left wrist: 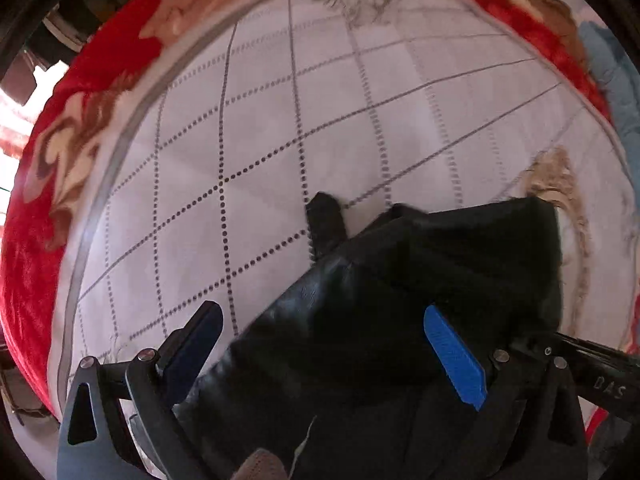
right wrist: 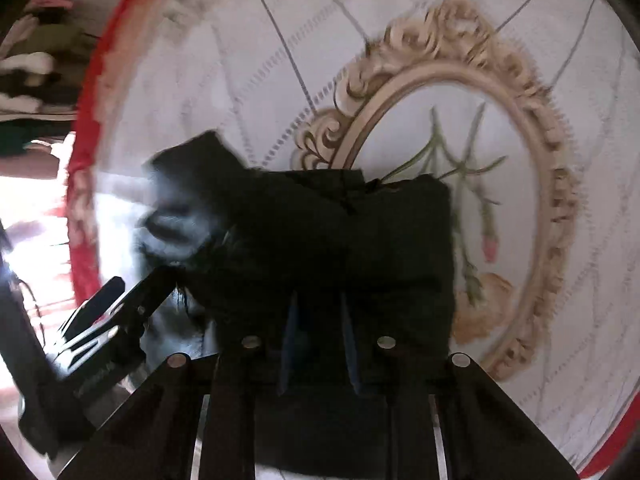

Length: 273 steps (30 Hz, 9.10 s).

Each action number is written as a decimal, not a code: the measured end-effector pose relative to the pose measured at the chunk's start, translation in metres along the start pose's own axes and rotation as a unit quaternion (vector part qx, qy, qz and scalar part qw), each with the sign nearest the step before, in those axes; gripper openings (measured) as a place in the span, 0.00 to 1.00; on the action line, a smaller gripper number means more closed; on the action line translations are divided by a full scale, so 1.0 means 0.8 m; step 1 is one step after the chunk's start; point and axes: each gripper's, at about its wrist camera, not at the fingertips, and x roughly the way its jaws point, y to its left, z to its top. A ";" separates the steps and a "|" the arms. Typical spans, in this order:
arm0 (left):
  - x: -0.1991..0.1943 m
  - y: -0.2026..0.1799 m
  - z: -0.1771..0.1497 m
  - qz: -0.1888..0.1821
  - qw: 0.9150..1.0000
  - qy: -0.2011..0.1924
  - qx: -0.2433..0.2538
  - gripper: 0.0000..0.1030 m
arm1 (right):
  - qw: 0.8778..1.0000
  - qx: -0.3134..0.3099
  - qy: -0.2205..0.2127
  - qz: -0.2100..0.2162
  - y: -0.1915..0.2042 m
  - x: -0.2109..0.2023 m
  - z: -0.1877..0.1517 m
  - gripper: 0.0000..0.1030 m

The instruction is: Fold large clothes

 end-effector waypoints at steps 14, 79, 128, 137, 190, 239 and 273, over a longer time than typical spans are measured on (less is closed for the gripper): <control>-0.003 -0.012 0.055 -0.042 0.999 0.010 0.008 1.00 | 0.993 0.049 -0.053 0.088 -0.035 -0.075 -0.013 0.24; -0.116 0.006 0.139 -0.194 0.943 -0.206 -0.175 0.12 | 0.895 -0.001 -0.106 0.432 -0.074 -0.100 0.182 0.34; -0.217 -0.250 0.159 0.002 0.967 -0.211 0.145 1.00 | 0.932 0.103 -0.231 -0.260 -0.099 -0.315 0.155 0.81; -0.371 -0.226 0.071 -0.017 0.959 -0.225 0.171 1.00 | 0.912 0.110 -0.289 -0.270 -0.017 -0.451 0.004 0.81; -0.731 -0.131 -0.176 -0.045 0.941 -0.297 0.154 1.00 | 0.883 0.029 -0.405 -0.237 0.161 -0.779 -0.407 0.86; -0.738 -0.128 -0.177 -0.043 0.941 -0.301 0.150 1.00 | 0.882 0.027 -0.411 -0.229 0.166 -0.791 -0.409 0.88; -0.753 -0.134 -0.161 -0.038 0.937 -0.316 0.143 1.00 | 0.873 0.033 -0.427 -0.232 0.189 -0.805 -0.418 0.88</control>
